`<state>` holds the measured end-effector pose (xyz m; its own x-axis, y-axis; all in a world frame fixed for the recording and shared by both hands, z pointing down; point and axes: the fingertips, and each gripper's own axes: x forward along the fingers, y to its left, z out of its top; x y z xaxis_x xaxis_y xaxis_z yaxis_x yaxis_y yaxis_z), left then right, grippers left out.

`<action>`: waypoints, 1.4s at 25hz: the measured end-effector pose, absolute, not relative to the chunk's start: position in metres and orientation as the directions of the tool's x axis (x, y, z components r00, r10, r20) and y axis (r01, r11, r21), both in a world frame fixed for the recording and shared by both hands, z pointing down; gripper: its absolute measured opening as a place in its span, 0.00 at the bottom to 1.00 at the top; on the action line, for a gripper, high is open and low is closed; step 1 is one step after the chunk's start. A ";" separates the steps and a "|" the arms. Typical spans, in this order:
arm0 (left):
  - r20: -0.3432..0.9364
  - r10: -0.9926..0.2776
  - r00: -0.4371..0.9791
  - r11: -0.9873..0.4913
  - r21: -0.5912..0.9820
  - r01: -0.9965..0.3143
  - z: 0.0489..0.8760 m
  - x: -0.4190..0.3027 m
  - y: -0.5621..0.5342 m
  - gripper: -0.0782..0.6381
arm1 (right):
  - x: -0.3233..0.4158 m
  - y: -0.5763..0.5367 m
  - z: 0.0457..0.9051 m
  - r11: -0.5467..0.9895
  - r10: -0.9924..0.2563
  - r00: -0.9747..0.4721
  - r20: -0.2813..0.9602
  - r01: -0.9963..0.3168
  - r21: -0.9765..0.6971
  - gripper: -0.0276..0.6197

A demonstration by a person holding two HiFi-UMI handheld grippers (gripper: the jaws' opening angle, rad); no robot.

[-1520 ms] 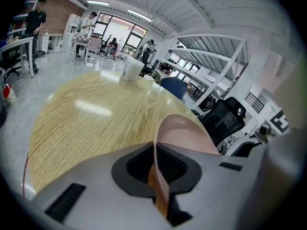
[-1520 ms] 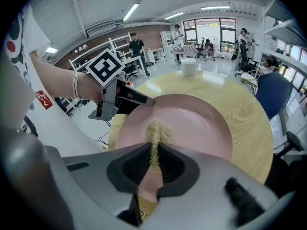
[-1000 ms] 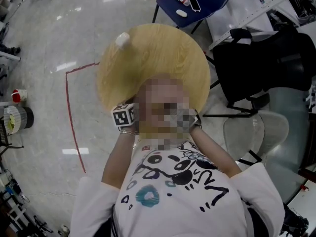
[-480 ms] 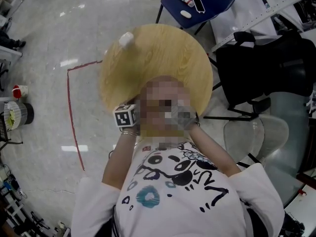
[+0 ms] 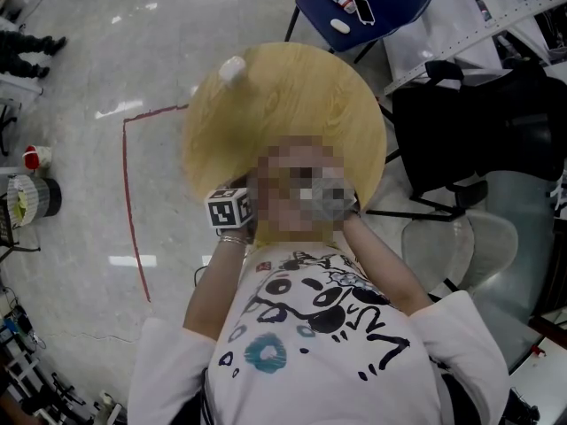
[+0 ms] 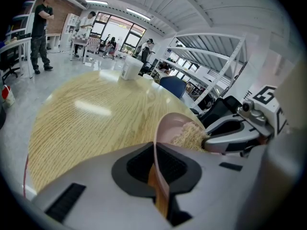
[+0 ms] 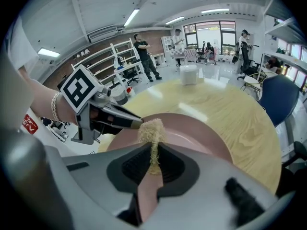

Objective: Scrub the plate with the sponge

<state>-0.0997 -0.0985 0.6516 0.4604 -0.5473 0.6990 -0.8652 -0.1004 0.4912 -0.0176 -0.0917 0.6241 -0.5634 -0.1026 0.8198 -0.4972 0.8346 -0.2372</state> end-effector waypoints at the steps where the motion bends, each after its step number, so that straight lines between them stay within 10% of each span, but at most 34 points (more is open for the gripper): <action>1: 0.700 -0.546 0.461 -0.101 0.491 -0.865 0.651 -0.100 -0.099 0.15 | -0.017 -0.094 0.624 0.833 -0.105 -0.562 0.820 -0.500 -0.237 0.12; 35: 0.711 -0.543 0.446 -0.058 0.499 -0.865 0.648 -0.099 -0.098 0.15 | 0.026 -0.130 0.620 0.782 -0.237 -0.505 0.830 -0.606 -0.145 0.12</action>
